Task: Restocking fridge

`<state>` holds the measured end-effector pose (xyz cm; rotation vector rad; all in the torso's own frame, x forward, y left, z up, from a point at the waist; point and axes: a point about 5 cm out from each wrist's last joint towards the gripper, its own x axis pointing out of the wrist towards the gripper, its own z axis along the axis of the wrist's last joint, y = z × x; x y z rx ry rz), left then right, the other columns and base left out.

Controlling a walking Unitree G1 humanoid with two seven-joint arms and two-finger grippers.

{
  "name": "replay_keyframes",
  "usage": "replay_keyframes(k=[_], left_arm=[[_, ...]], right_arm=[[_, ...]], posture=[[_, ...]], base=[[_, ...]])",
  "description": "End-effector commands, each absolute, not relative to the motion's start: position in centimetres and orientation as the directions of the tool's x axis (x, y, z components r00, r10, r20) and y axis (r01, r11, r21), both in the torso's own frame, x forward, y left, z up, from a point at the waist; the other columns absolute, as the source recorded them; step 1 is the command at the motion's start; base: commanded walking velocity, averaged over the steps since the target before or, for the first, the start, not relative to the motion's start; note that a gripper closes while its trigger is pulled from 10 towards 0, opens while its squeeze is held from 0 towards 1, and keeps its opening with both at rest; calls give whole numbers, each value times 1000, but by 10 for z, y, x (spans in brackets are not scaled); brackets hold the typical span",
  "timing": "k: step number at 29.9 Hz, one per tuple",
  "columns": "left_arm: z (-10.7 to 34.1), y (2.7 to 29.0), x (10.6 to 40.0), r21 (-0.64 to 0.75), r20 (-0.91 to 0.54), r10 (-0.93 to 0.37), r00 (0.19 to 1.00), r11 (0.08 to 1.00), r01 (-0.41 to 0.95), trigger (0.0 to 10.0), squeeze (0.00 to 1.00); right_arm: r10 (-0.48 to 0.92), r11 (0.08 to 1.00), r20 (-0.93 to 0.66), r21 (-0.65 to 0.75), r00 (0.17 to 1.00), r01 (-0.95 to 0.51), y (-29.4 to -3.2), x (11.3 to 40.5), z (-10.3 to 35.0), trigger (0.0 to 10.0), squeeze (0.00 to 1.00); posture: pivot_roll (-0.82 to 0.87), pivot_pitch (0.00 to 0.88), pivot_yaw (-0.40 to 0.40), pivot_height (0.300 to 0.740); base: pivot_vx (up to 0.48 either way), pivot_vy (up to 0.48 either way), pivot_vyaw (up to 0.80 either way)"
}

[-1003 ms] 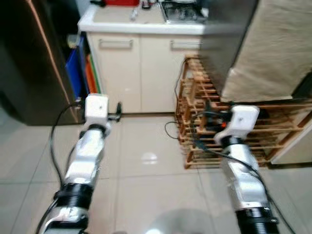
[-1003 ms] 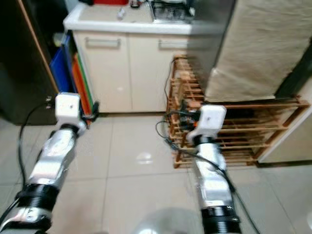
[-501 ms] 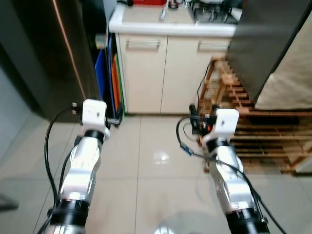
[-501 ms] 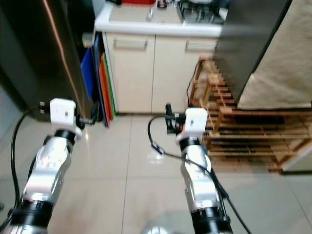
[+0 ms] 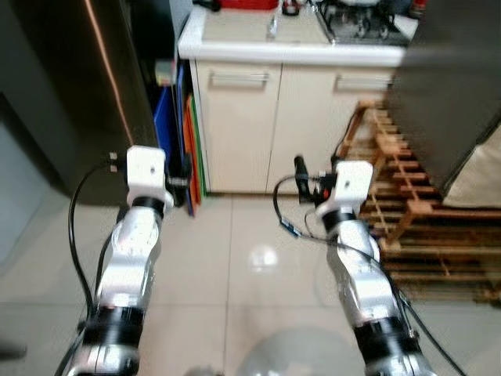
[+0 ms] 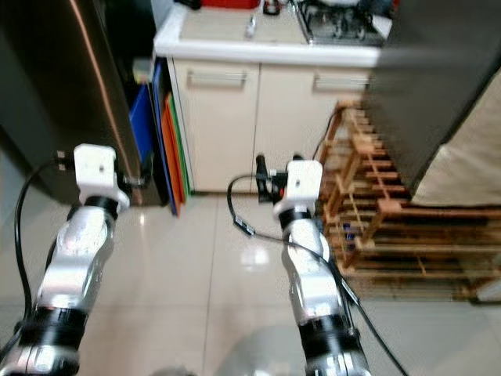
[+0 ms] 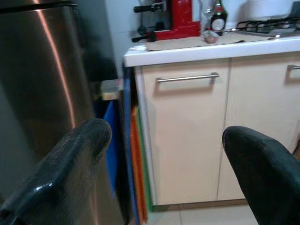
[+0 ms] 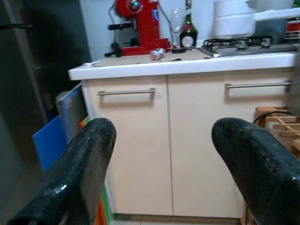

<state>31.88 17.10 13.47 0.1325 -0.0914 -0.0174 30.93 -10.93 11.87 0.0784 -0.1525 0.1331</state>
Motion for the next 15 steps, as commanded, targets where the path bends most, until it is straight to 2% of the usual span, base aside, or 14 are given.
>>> replay_keyframes(k=[1,8,15], left_arm=[[138,162,322,132,94,-44,995,991,31,10000,0],[140,163,325,145,93,-32,995,989,18,10000,0],[141,157,326,163,98,-71,993,985,55,10000,0]], right_arm=[[105,991,147,71,983,-117,-116,310,115,10000,0],[111,990,143,73,984,-122,-113,311,114,10000,0],[115,989,150,73,982,-127,-113,312,115,10000,0]], posture=[[-24,0,9,732],[-24,0,9,732],[-17,0,4,732]], base=[[442,0,0],[435,0,0],[435,0,0]])
